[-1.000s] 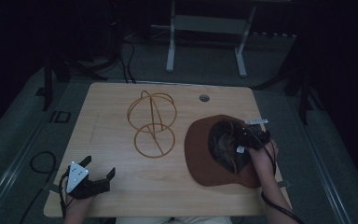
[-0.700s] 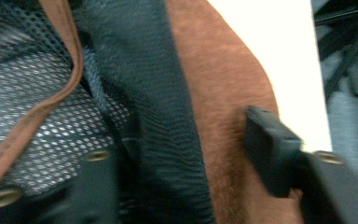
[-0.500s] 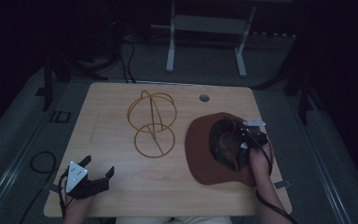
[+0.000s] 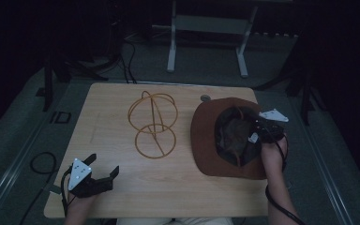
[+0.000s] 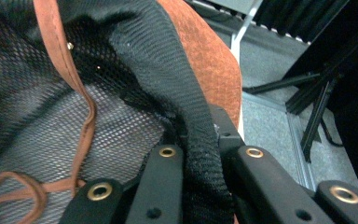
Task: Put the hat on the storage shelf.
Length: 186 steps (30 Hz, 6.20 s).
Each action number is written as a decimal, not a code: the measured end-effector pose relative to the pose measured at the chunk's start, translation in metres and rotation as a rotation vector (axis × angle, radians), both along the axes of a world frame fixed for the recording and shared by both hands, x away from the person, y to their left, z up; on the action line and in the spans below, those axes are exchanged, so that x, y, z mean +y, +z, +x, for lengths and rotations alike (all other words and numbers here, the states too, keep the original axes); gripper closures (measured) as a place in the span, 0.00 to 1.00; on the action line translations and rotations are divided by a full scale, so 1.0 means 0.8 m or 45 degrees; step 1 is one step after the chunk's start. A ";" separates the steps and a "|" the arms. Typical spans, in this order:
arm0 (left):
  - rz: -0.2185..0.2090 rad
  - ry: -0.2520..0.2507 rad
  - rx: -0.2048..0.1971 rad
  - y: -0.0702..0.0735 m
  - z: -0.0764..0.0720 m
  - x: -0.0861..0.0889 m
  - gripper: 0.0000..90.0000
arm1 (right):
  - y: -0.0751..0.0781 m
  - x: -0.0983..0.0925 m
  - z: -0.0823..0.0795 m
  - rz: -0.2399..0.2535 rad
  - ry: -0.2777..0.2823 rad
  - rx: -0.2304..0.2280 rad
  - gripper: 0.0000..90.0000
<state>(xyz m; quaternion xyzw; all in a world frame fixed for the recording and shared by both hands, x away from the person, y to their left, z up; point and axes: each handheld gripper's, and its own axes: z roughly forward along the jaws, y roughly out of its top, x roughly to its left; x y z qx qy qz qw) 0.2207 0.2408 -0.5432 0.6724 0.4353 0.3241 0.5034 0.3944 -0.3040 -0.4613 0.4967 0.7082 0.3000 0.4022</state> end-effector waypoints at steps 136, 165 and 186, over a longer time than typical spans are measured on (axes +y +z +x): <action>0.110 -0.341 -0.175 0.206 0.198 -0.347 0.97 | 0.078 -0.093 -0.197 0.383 0.365 -0.283 0.46; -0.127 -0.609 -0.421 0.212 0.178 -0.329 0.97 | 0.051 0.007 -0.192 0.461 1.055 -0.219 0.32; -0.173 -0.699 -0.386 0.192 0.167 -0.362 0.97 | 0.047 0.069 -0.160 0.525 1.096 -0.260 0.54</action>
